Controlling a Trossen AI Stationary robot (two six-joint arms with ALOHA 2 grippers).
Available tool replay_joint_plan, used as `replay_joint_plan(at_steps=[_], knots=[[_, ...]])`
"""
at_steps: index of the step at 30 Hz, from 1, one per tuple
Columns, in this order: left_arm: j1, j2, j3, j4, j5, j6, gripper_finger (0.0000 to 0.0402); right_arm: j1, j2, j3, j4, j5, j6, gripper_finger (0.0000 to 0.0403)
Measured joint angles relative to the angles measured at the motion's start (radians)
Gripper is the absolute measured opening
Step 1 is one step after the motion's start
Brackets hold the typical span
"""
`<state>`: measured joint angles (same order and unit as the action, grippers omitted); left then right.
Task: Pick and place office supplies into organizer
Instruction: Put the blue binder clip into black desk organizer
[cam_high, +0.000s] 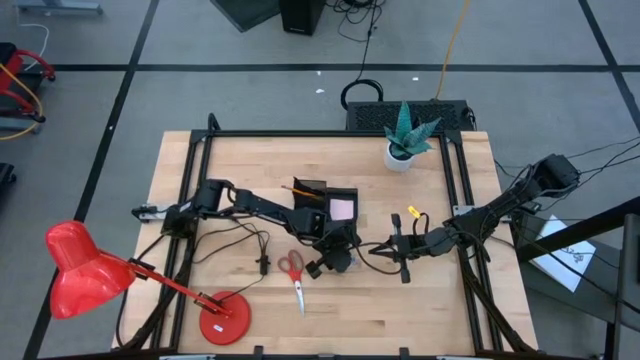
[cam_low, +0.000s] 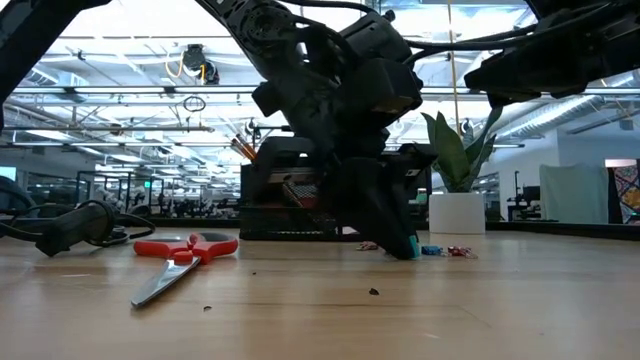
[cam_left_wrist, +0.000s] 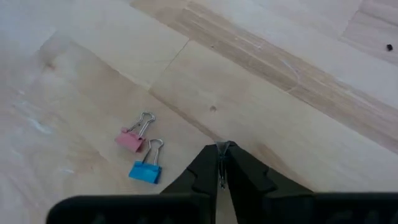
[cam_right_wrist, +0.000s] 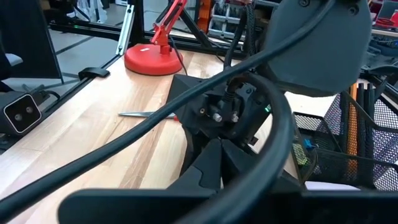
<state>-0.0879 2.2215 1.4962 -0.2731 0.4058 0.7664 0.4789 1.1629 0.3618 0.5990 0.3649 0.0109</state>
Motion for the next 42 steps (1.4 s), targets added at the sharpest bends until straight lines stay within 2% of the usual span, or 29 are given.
replay_joint_plan(at_steps=[3,9,14,18,22,25,30,33,38,42], knots=[[-0.007,-0.026,-0.003,-0.016,-0.071,-0.026,0.0036,0.0,0.0,0.0,0.004,0.0,0.0,0.0004],[-0.024,-0.129,-0.004,-0.103,-0.32,-0.048,0.0009,0.0,0.0,0.0,0.011,0.001,0.003,0.0004],[-0.026,-0.206,-0.002,-0.177,-0.436,-0.117,0.0029,0.0,0.0,0.0,0.012,0.001,0.007,0.0004],[-0.023,-0.255,-0.002,-0.225,-0.453,-0.15,0.0038,0.0,0.0,0.0,0.014,0.0,0.012,0.0004],[-0.03,-0.261,-0.004,-0.237,-0.447,-0.149,0.0013,0.0,0.0,0.0,0.015,0.0,0.022,0.0004],[-0.029,-0.261,-0.005,-0.281,-0.518,-0.155,0.0011,0.0,0.0,0.0,0.01,0.0,0.03,0.0004],[0.015,-0.261,-0.005,-0.313,-0.67,-0.245,0.0041,0.0,0.0,0.0,0.003,-0.001,0.03,0.0004],[0.051,-0.261,-0.005,-0.349,-0.714,-0.307,0.0036,0.0,0.0,0.0,0.002,-0.001,0.03,0.0004],[0.125,-0.262,-0.024,-0.38,-0.701,-0.417,0.001,0.0,0.0,0.0,-0.004,-0.003,0.044,0.0004],[0.146,-0.262,-0.065,-0.401,-0.671,-0.464,0.0018,0.0,0.0,0.0,-0.007,-0.003,0.049,0.0004]])
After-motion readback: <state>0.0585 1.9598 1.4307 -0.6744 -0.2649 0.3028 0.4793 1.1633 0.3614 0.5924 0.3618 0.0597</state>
